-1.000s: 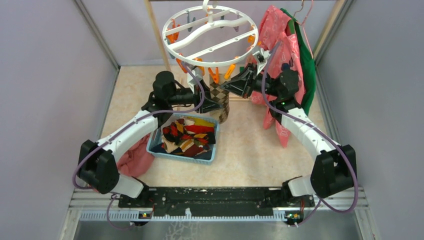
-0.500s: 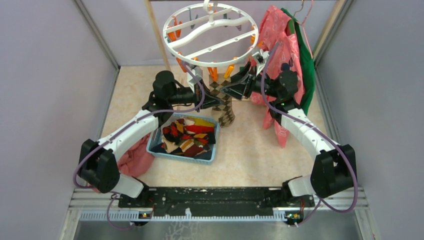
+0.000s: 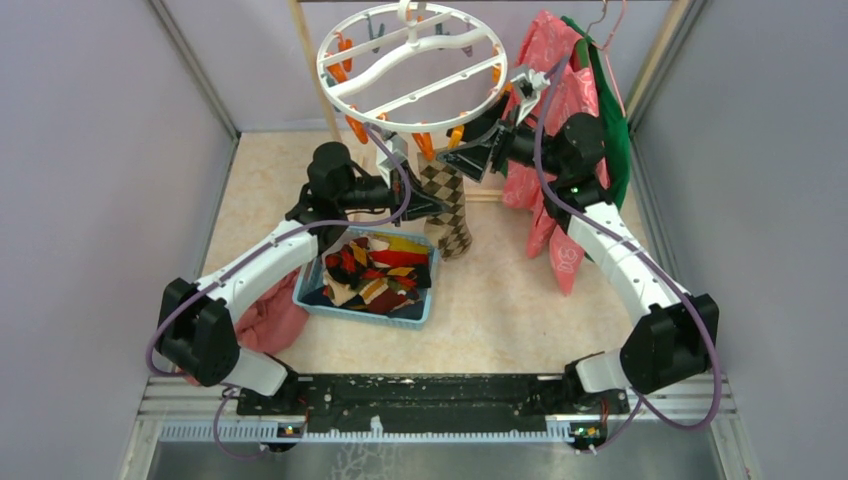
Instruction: Remove the socks clipped to the hanger
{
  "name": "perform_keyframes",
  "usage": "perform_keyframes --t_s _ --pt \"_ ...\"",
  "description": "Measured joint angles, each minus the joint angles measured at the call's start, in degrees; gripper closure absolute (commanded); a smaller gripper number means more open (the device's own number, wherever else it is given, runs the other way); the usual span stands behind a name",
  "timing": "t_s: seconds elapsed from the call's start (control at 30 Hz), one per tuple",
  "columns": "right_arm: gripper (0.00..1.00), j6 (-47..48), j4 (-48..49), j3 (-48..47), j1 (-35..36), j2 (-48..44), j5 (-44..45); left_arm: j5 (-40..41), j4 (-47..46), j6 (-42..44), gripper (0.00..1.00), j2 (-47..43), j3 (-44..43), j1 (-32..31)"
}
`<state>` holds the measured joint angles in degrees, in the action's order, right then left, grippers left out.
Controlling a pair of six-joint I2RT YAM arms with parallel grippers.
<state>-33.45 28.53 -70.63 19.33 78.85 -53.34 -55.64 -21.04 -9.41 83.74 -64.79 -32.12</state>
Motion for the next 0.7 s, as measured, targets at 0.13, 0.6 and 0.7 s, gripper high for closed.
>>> perform_keyframes --t_s 0.13,0.6,0.7 --pt "0.21 1.8 -3.5 -2.6 0.0 0.7 1.1 -0.3 0.0 0.0 1.00 0.0 0.0 -0.1" --pt "0.42 4.5 -8.5 -4.6 -0.1 1.5 2.3 -0.8 0.1 0.3 1.00 -0.1 0.0 -0.3" --pt "0.50 4.4 -8.5 -4.6 -0.1 1.5 2.3 -0.8 0.2 0.5 1.00 -0.2 0.0 -0.3"
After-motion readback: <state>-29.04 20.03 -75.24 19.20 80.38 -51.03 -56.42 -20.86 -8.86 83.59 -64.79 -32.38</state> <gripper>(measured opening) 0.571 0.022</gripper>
